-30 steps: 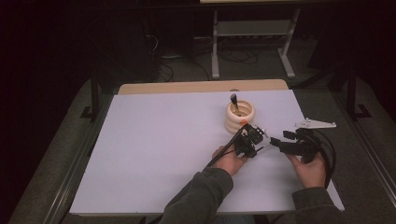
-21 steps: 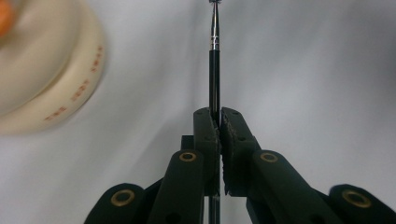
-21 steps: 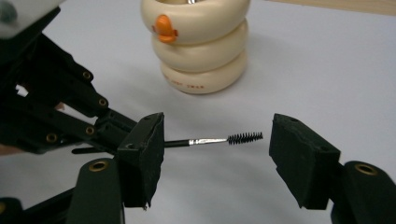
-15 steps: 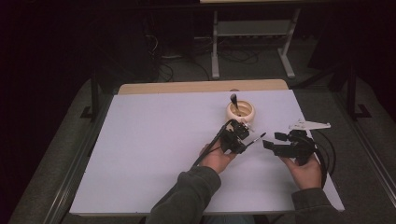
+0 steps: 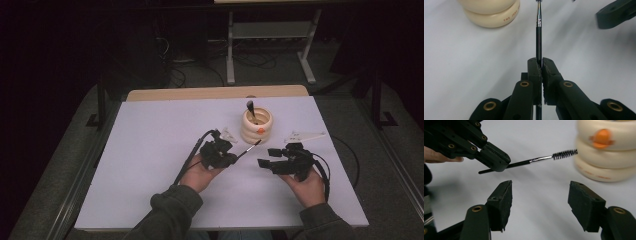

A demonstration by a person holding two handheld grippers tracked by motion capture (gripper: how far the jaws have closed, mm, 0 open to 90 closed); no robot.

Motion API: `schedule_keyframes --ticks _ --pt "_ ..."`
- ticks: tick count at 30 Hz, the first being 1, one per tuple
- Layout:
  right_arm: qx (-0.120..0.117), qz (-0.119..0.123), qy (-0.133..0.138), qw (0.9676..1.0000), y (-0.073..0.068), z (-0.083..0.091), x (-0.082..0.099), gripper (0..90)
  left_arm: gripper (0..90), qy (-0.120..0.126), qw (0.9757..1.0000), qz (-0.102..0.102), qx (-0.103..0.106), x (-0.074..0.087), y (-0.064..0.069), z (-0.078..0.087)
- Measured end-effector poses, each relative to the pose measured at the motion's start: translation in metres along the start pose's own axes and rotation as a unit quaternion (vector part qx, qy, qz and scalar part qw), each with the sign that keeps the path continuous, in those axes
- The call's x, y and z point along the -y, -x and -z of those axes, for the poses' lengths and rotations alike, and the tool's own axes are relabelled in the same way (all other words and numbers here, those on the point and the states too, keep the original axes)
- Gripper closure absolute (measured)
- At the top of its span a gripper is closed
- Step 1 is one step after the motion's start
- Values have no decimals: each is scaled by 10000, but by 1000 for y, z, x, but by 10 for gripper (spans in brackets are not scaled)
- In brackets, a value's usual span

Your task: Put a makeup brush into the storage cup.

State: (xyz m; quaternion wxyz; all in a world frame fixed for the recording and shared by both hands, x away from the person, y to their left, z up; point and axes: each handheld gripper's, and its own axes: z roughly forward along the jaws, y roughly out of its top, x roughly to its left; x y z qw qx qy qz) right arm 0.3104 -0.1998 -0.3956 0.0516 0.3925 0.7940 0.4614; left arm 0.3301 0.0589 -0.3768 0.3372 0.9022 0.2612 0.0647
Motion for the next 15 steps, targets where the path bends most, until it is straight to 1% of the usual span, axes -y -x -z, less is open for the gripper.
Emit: schedule_keyframes --ticks 1,2,3,4,6,8,9,10,12,13,14,15 --pt "-54 -6 -13 10000 -2 -3 -1 351 860 52 10000 57 16 5 -1 5" --pt "-138 42 -30 9999 -6 -8 -2 353 860 78 9999 79 55 8 -1 8" --pt "-138 42 -30 9999 -6 -8 -2 353 859 78 9999 79 55 8 -1 8" --pt "-291 77 -155 9994 -14 -16 -5 355 860 148 9998 79 44 14 -1 14" --pt "-373 139 -183 9990 -18 -21 -6 360 859 183 9998 77 62 21 -1 21" --pt "-524 169 -226 9982 -21 -25 -7 386 859 256 9996 61 87 26 1 27" --pt "-598 213 -224 9977 -23 -27 -8 391 859 311 9995 -73 33 29 1 31" --pt "-702 219 -202 9971 -26 -29 -8 391 859 374 9992 -154 26 31 2 35" --pt "-894 114 -180 9958 -28 -32 -9 398 859 462 9988 -185 -16 34 3 41" --pt "-972 109 -153 9951 -28 -33 -9 405 859 506 9985 -219 -38 36 3 44" --pt "-972 109 -153 9951 -28 -33 -9 405 859 506 9985 -219 -38 36 3 44" --pt "-1043 66 -141 9944 -29 -35 -10 405 859 601 9979 -237 -22 38 3 49"
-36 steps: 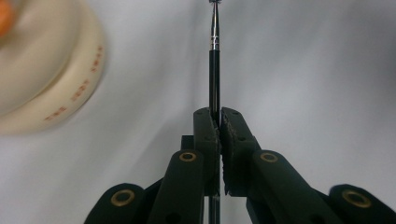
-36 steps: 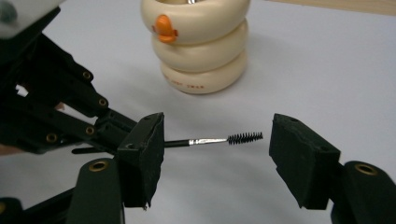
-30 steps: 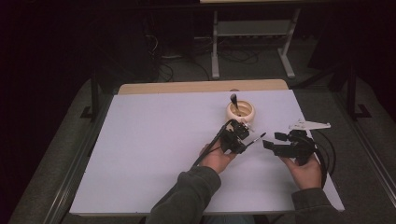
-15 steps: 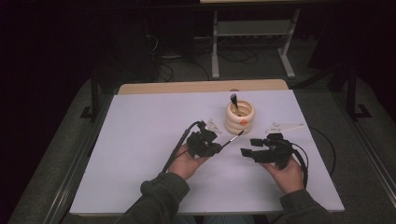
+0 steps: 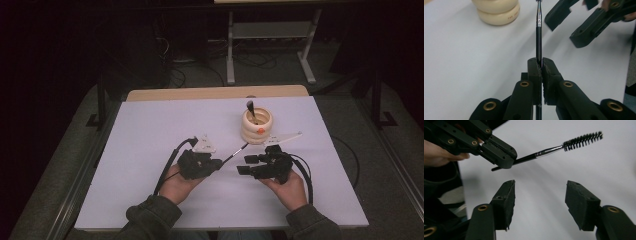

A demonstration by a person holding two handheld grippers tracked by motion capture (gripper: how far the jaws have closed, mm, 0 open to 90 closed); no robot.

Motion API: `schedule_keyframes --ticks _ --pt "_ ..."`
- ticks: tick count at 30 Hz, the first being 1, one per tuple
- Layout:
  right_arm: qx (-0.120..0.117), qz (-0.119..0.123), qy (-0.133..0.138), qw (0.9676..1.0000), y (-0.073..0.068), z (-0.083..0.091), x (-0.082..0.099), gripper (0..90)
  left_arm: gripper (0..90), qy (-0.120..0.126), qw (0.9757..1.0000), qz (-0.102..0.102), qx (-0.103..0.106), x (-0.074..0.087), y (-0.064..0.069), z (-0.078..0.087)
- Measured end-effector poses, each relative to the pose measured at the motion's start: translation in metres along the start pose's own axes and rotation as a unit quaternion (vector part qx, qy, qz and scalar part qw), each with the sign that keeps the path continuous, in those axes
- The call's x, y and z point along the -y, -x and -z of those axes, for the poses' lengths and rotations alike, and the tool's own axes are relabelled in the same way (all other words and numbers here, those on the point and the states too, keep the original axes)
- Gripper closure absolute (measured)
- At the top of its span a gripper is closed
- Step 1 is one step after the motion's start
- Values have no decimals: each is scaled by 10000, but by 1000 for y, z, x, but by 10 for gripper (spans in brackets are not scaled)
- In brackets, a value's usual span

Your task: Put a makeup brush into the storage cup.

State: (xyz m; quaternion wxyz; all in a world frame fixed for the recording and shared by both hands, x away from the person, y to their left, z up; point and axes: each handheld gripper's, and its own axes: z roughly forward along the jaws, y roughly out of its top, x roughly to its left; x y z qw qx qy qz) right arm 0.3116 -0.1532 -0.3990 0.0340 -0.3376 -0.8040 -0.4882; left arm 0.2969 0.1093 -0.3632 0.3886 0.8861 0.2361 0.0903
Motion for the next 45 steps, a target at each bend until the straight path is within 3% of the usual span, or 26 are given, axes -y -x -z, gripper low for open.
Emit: schedule_keyframes --ticks 1,4,11,17,20,22,25,31,34,39,45 --pt "-143 10 79 9999 -1 -3 -2 414 859 48 10000 2 5 0 0 1" --pt "-259 -49 196 9995 -3 -6 -6 431 859 177 9998 -9 33 1 1 6" --pt "-469 -111 365 9982 -3 -12 -19 529 859 131 9998 -159 57 3 3 4" --pt "-689 -246 424 9964 1 -16 -19 668 859 89 9997 -231 52 5 5 3" --pt "-887 -326 531 9941 2 -16 -19 754 859 96 9996 -243 50 5 7 3" --pt "-1155 -484 591 9904 3 -16 -20 802 859 89 9995 -282 51 5 7 2" --pt "-1368 -424 627 9877 3 -16 -21 843 858 41 9994 -332 69 5 9 1" --pt "-1296 -344 418 9901 1 -15 -21 847 844 -68 9992 -317 213 6 8 -3" --pt "-1099 -218 340 9931 1 -13 -23 847 780 -62 9992 -343 214 8 8 -4" --pt "-713 78 48 9974 -4 -8 -28 847 751 -74 9992 -292 248 12 5 -1" --pt "-501 222 -146 9984 -6 -3 -32 847 713 -1 9997 -173 194 17 0 5"
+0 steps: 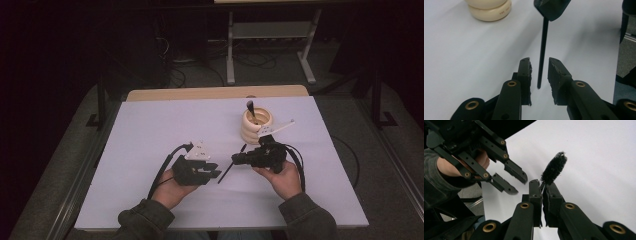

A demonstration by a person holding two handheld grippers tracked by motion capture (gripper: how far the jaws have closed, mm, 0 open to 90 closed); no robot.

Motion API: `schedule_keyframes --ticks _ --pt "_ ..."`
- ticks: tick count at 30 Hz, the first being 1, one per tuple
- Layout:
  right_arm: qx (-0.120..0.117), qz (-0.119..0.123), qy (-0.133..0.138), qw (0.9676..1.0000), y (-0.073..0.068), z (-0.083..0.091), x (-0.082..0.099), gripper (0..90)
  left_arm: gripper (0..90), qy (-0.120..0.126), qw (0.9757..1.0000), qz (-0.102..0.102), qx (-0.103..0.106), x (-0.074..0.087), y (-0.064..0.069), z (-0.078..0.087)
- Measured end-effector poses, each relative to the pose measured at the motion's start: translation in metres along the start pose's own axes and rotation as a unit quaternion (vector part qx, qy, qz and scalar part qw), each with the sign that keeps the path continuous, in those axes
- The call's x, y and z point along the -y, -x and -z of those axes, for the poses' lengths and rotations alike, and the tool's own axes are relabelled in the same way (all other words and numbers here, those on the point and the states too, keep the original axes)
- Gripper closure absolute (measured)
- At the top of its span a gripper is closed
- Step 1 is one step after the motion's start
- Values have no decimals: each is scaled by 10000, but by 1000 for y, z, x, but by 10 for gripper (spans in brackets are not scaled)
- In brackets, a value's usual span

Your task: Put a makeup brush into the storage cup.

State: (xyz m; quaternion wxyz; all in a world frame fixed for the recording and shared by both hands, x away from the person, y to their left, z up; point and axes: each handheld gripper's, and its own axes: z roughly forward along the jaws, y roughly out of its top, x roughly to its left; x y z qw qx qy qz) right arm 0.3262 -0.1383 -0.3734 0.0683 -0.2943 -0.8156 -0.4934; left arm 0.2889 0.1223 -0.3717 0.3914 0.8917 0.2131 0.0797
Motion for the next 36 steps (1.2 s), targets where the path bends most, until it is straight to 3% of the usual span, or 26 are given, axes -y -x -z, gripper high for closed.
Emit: schedule_keyframes --ticks 7,21,36 --pt "100 76 -77 9999 1 6 -4 847 671 15 9998 176 -64 8 -5 6" --pt "243 161 -218 9993 2 12 -9 847 648 45 9995 274 -142 20 -11 14" --pt "609 283 -317 9972 8 33 -20 847 592 137 9980 562 -248 38 -24 29"
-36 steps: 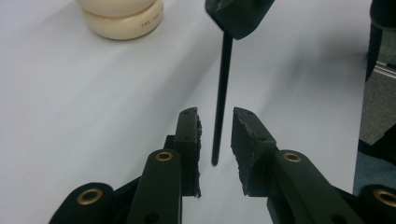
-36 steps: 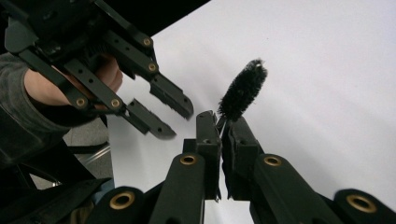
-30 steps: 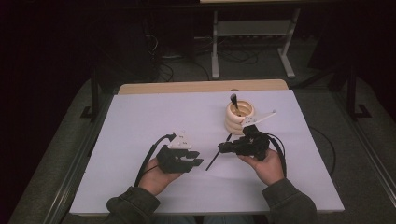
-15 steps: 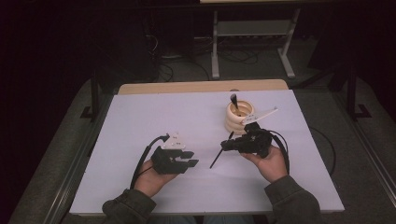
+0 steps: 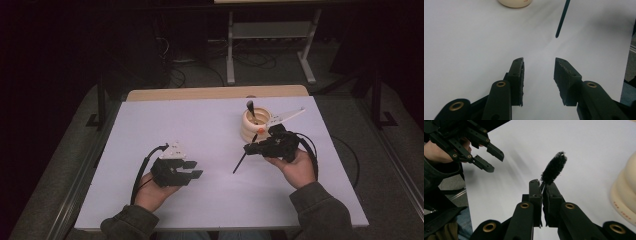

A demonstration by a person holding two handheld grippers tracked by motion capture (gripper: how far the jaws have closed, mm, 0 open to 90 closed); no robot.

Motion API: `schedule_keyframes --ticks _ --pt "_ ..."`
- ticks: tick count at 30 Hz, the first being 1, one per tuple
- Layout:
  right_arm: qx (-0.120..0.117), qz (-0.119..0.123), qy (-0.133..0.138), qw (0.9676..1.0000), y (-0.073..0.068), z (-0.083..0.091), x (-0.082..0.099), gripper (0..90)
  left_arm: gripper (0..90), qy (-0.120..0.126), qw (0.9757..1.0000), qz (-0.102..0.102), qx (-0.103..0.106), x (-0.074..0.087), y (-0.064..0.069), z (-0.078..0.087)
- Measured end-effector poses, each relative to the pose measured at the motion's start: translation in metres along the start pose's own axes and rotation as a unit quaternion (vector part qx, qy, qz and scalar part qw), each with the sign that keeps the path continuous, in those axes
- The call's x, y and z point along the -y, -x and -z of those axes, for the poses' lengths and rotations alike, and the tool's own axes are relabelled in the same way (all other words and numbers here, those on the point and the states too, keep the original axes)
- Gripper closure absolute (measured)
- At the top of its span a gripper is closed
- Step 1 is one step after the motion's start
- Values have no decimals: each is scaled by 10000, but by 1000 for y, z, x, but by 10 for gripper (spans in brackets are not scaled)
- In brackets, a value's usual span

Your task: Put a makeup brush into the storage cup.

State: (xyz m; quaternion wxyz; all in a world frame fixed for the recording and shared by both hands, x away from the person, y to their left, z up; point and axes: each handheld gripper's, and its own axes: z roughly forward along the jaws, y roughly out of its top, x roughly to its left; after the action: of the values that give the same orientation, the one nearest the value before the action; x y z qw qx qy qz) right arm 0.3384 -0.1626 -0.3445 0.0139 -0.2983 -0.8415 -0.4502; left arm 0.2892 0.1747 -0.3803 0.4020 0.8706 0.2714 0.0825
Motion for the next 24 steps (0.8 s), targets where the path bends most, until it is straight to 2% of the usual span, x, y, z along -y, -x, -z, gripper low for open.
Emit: schedule_keyframes --ticks 4,6,10,11,12,17,24 --pt "44 -24 10 10000 3 4 -2 847 571 14 10000 20 -47 4 -3 2" --pt "68 -45 24 10000 5 7 -3 848 549 121 9998 166 -25 6 -5 2" --pt "145 -31 -16 9999 7 11 -6 847 531 155 9996 230 -53 11 -7 3" --pt "165 -33 -24 9999 7 12 -6 847 525 123 9997 194 -70 12 -8 4" --pt "187 -35 -25 9998 7 13 -7 847 514 147 9995 278 -68 13 -7 4" --pt "291 -11 -20 9996 10 20 -13 847 490 145 9995 250 -103 18 -9 8" --pt "398 -57 -16 9992 17 30 -22 848 472 279 9988 390 -141 26 -13 17"
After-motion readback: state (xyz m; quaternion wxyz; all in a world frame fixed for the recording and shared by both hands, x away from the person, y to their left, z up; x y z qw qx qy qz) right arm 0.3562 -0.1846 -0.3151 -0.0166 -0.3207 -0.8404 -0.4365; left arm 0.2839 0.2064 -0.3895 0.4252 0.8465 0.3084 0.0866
